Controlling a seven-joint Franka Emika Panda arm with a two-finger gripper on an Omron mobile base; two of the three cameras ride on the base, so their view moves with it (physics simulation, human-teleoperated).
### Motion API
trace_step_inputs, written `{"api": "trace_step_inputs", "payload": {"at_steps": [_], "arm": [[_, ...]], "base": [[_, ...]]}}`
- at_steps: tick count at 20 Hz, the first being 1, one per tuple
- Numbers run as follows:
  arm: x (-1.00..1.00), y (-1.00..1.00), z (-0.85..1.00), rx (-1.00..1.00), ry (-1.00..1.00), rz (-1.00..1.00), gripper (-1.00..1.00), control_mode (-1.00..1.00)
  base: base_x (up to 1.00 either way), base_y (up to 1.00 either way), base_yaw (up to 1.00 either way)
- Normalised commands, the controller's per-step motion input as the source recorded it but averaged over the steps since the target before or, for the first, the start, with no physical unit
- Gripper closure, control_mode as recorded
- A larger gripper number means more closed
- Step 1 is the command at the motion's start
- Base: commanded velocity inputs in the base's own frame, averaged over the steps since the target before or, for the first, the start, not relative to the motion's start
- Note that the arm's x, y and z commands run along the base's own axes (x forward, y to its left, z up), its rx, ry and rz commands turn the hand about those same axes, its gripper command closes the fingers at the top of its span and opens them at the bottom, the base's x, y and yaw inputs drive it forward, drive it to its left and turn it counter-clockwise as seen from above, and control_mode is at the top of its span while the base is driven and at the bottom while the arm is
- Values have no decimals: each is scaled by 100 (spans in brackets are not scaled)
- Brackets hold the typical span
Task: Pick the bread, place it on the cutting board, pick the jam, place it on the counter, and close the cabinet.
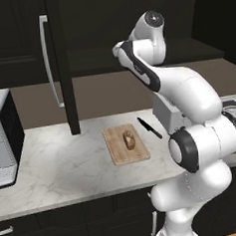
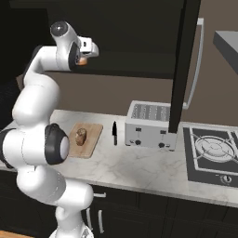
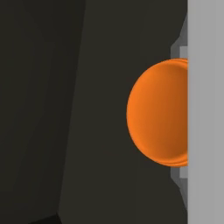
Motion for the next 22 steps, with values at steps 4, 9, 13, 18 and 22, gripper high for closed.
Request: {"api": "trace_step_inputs", "payload": {"at_steps": [4,9,13,18,22], "arm": [[-55,0,0,0,0,0,100,-100],[-53,4,0,0,0,0,100,-100],[-49,12,-6,0,0,0,100,-100],[-42,17,-15,0,0,0,100,-100],[-36,19,-24,0,0,0,100,-100]], "base": [[0,0,0],[0,0,0],[0,0,0],[0,0,0],[0,0,0]]}}
